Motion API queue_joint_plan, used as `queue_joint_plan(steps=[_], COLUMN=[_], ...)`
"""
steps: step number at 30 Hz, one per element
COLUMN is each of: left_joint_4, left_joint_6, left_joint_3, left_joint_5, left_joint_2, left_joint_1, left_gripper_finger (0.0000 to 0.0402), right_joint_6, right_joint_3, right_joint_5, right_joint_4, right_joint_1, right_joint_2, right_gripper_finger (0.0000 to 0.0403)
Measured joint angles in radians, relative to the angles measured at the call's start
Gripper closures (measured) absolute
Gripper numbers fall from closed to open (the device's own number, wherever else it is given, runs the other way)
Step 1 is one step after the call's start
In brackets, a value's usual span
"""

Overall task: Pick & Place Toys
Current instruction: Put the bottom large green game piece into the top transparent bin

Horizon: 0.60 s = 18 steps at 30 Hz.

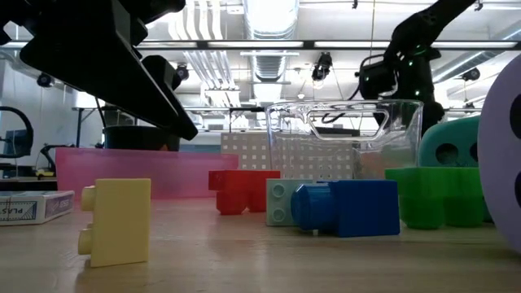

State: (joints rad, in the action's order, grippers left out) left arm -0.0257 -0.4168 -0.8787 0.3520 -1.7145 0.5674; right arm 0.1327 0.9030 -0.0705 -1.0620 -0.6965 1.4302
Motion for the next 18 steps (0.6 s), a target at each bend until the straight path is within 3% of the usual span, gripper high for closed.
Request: queue_joint_plan(steps=[5, 18], left_joint_4=[0.044, 0.097], left_joint_6=[0.029, 0.061], left_joint_3=[0.000, 0.000], left_joint_5=[0.170, 0.213], left_joint_2=[-0.004, -0.005], left_joint_1=[-0.006, -0.010], left_gripper_finger=[0.0159, 0.0159], right_joint_6=[-0.011, -0.030], right_joint_3=[-0.023, -0.138], right_joint_5=[0.003, 0.094], right_joint_4=[-0.006, 0.003], right_joint_1=[0.012, 0.012], right_joint_2=[-0.093, -0.278], right_gripper_finger=[0.0213, 0.0213])
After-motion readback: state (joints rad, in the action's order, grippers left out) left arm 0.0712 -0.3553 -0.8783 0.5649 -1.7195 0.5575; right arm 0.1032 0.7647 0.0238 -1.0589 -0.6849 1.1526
